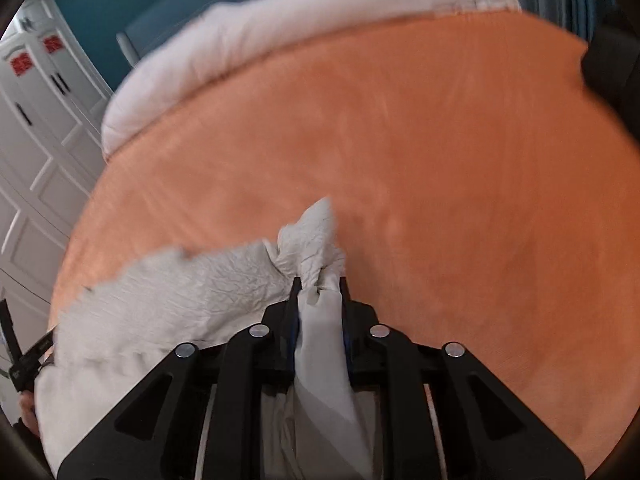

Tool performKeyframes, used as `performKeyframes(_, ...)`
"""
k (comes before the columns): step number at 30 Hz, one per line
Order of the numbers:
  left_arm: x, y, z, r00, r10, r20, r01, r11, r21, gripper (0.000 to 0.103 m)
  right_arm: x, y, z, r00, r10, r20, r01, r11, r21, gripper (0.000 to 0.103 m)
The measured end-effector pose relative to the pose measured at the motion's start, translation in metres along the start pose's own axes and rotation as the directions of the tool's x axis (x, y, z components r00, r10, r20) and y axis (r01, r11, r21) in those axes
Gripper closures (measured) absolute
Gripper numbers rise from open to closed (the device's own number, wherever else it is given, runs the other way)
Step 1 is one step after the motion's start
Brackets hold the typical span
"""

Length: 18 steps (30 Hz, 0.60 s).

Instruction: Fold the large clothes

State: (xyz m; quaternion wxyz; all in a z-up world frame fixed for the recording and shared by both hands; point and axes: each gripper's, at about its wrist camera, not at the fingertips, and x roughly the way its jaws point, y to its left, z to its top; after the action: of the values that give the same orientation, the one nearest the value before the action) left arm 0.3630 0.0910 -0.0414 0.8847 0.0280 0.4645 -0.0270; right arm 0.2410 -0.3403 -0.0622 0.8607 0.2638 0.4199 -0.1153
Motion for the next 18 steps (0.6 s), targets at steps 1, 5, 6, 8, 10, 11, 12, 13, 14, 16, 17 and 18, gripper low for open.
performKeyframes(1, 0.010, -0.003, -0.005, 1.000, 0.012, -0.024, -0.012, 1.000, 0.005, 0.099, 0.001, -0.002, 0.000, 1.000, 0.002, 0.000, -0.002, 1.000, 0.007, 0.083)
performKeyframes(5, 0.017, -0.015, -0.007, 0.996, 0.088, 0.005, -0.088, 0.995, 0.037, 0.100, 0.015, -0.006, -0.002, 1.000, 0.003, -0.015, -0.003, 1.000, 0.020, 0.073)
performKeyframes(6, 0.017, -0.015, -0.007, 0.996, 0.089, 0.004, -0.089, 0.995, 0.037, 0.099, 0.016, -0.007, -0.001, 1.000, 0.010, -0.019, -0.009, 1.000, 0.027, 0.072)
performKeyframes(8, 0.014, -0.012, -0.007, 0.997, 0.076, 0.003, -0.076, 0.997, 0.026, 0.098, 0.011, -0.010, -0.002, 0.999, 0.030, -0.012, -0.030, 0.999, 0.043, 0.071)
performKeyframes(10, 0.001, -0.003, -0.004, 0.999, 0.053, 0.004, -0.053, 0.999, -0.009, 0.092, -0.010, -0.011, -0.001, 1.000, 0.008, 0.022, -0.010, 0.998, 0.057, 0.070)
performKeyframes(11, -0.013, 0.004, -0.002, 0.998, 0.052, 0.020, -0.051, 0.998, -0.042, 0.084, -0.028, -0.010, -0.005, 0.998, 0.002, 0.059, -0.005, 0.998, 0.056, 0.068)
performKeyframes(12, -0.036, 0.012, -0.003, 0.997, 0.038, 0.063, -0.033, 0.996, -0.080, 0.078, -0.056, -0.008, -0.010, 0.992, 0.017, 0.128, -0.022, 0.999, 0.044, 0.068)
performKeyframes(13, -0.064, 0.018, -0.006, 0.993, 0.022, 0.119, -0.009, 0.994, -0.106, 0.076, -0.081, -0.003, -0.015, 0.982, 0.035, 0.184, -0.038, 0.999, 0.013, 0.067)
performKeyframes(14, -0.087, 0.021, -0.010, 0.987, 0.009, 0.163, 0.009, 0.993, -0.114, 0.072, -0.105, 0.003, -0.021, 0.973, 0.050, 0.224, -0.044, 0.999, -0.029, 0.064)
performKeyframes(16, -0.132, 0.023, -0.020, 0.973, -0.016, 0.230, 0.043, 0.993, -0.114, 0.064, -0.142, 0.020, -0.037, 0.963, 0.094, 0.253, -0.068, 0.992, -0.110, 0.065)
performKeyframes(17, -0.156, 0.020, -0.029, 0.966, -0.032, 0.256, 0.061, 0.992, -0.107, 0.060, -0.154, 0.030, -0.046, 0.960, 0.125, 0.251, -0.090, 0.985, -0.147, 0.065)
performKeyframes(18, -0.174, 0.015, -0.037, 0.961, -0.049, 0.272, 0.078, 0.992, -0.097, 0.058, -0.163, 0.041, -0.055, 0.957, 0.152, 0.246, -0.109, 0.978, -0.180, 0.065)
